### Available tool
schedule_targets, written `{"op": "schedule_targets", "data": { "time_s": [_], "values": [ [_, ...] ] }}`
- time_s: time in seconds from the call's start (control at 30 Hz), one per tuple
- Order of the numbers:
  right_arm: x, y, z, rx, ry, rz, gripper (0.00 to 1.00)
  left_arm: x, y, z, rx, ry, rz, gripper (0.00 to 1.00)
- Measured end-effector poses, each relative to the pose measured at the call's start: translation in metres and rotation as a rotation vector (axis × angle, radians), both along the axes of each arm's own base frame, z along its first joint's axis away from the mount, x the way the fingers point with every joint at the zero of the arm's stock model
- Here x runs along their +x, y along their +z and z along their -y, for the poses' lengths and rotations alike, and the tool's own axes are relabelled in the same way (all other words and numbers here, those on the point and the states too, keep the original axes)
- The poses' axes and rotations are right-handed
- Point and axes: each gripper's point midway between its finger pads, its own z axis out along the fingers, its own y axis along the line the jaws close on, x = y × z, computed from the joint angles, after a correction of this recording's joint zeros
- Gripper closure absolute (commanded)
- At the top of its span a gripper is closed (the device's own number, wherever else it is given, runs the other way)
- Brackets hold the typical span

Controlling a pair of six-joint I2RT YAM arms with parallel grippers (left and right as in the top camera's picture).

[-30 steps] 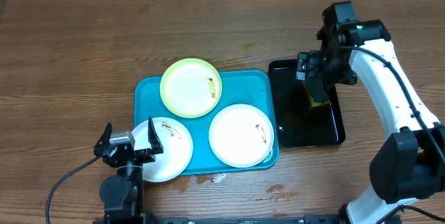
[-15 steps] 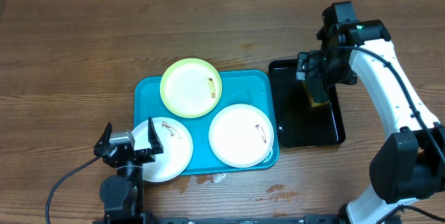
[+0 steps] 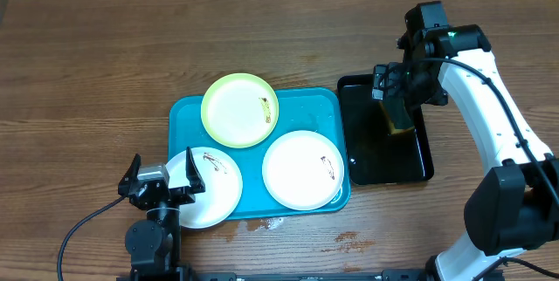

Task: Clean dirty plates on tray and stack at the side
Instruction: 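Move the right gripper over the black tray above the green sponge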

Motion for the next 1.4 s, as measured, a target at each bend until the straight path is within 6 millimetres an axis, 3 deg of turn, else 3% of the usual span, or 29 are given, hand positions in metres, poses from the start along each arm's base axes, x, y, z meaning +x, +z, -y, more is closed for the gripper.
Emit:
{"op": "schedule_targets", "data": {
  "time_s": [0.47,0.73,0.93,1.1,1.27,1.4],
  "values": [
    [-0.002,0.0,0.0,-0.001,0.0,-0.008,0.0,0.0,0.0,0.0,0.0,0.0,0.0,0.0],
    [0.005,0.001,0.002,-0.012,0.001,0.021,0.0,0.0,0.0,0.0,0.0,0.0,0.0,0.0],
    [0.022,0.0,0.003,-0.023,-0.004,0.095,0.0,0.0,0.0,0.0,0.0,0.0,0.0,0.0],
    [0.02,-0.017,0.004,-0.029,-0.005,0.089,0.01,0.0,0.0,0.0,0.0,0.0,0.0,0.0],
    [0.027,-0.034,0.003,-0.024,-0.005,0.128,0.13,0.0,0.0,0.0,0.0,0.0,0.001,0.0],
    [0.028,-0.051,0.003,-0.022,-0.002,0.147,0.15,0.0,0.0,0.0,0.0,0.0,0.0,0.0]
  ]
}}
